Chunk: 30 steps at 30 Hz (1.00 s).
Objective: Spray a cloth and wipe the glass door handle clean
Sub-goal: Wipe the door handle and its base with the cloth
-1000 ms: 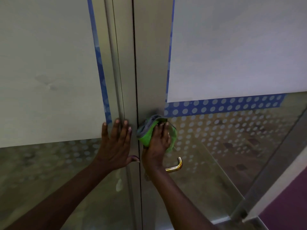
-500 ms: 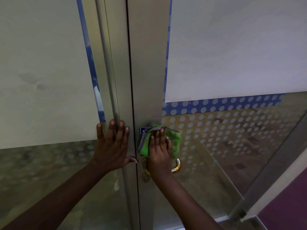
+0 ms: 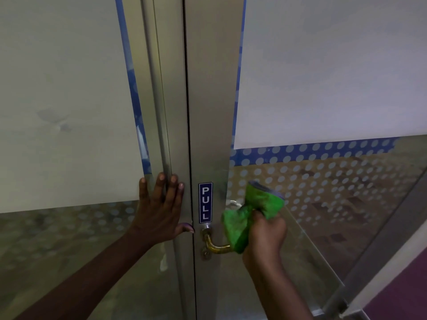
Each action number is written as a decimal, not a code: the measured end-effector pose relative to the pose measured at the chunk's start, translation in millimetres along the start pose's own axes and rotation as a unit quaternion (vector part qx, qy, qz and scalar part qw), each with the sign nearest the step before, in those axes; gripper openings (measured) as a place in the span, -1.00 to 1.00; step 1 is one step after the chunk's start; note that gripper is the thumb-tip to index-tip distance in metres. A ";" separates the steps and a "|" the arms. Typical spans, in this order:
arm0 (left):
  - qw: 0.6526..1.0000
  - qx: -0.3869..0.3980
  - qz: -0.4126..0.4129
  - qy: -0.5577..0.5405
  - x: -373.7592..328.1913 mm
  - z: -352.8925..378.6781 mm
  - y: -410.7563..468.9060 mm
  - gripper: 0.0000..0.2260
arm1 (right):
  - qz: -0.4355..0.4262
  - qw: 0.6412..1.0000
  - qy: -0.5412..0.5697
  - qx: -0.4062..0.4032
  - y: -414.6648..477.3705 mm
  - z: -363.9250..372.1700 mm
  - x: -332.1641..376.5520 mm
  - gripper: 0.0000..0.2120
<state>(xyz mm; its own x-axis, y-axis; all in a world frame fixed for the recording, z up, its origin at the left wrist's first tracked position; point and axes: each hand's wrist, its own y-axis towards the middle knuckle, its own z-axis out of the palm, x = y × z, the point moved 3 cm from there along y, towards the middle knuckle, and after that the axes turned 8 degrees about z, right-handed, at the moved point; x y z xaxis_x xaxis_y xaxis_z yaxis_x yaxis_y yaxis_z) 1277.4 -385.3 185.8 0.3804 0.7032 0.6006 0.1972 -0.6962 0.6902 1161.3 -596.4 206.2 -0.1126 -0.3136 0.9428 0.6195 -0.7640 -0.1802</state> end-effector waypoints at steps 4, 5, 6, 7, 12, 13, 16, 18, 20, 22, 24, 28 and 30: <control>1.000 -0.002 0.003 0.007 0.1 1.8 0.5 0.01 | -0.156 0.985 -0.064 -0.048 -22.0 13.5 9.3 -0.54; 1.000 -0.003 0.002 0.008 -0.4 2.1 0.7 0.01 | -0.186 0.980 -0.065 -0.035 -23.7 21.0 5.7 -0.45; 1.000 -0.005 -0.001 0.008 -0.9 2.0 1.2 0.01 | -0.215 0.974 -0.068 -0.023 -23.4 30.4 0.9 -0.36; 1.000 -0.007 -0.003 0.006 -1.3 2.0 1.7 0.01 | -0.233 0.970 -0.075 -0.011 -22.4 40.8 -4.8 -0.31; 1.000 -0.010 -0.006 -0.002 -2.6 2.8 0.6 -0.06 | -0.411 0.870 -0.267 0.053 -12.7 88.2 -29.5 -0.32; 1.000 -0.011 -0.003 -0.001 -2.5 3.1 0.0 -0.07 | -0.446 0.832 -0.327 0.054 -10.8 94.7 -31.9 -0.27; 1.000 -0.017 0.001 0.001 -2.0 3.4 -1.2 -0.06 | -0.489 0.767 -0.415 0.026 -1.0 100.1 -36.1 -0.32; 1.000 -0.020 0.000 0.003 -1.9 3.0 -0.8 -0.05 | -0.516 0.746 -0.421 0.022 4.2 93.2 -41.9 -0.47; 1.000 -0.021 0.001 0.004 -2.2 3.4 0.0 -0.04 | -0.554 0.718 -0.421 0.019 9.8 81.8 -50.2 -0.55; 1.000 -0.024 0.001 0.008 -2.6 3.4 0.7 -0.03 | -0.583 0.692 -0.425 0.021 15.4 69.7 -58.0 -0.55; 1.000 -0.028 0.002 0.009 -3.0 2.7 1.1 -0.02 | -0.597 0.675 -0.433 0.032 20.1 59.0 -64.5 -0.54; 0.999 -0.030 -0.001 0.009 -3.4 0.5 2.7 -0.01 | -0.600 0.637 -0.479 0.072 27.1 42.2 -72.5 -0.66; 1.000 -0.030 -0.002 0.007 -3.4 -1.0 3.6 -0.02 | -0.588 0.624 -0.508 0.090 28.4 35.8 -73.4 -0.63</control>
<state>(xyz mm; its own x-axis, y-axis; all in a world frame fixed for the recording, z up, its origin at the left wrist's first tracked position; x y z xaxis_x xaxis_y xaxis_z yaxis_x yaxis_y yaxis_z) 1276.0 -390.1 186.6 0.3677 0.7080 0.6029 0.1435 -0.6837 0.7155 1215.0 -574.9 141.9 -0.0778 0.9918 0.1018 0.6597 -0.0254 0.7511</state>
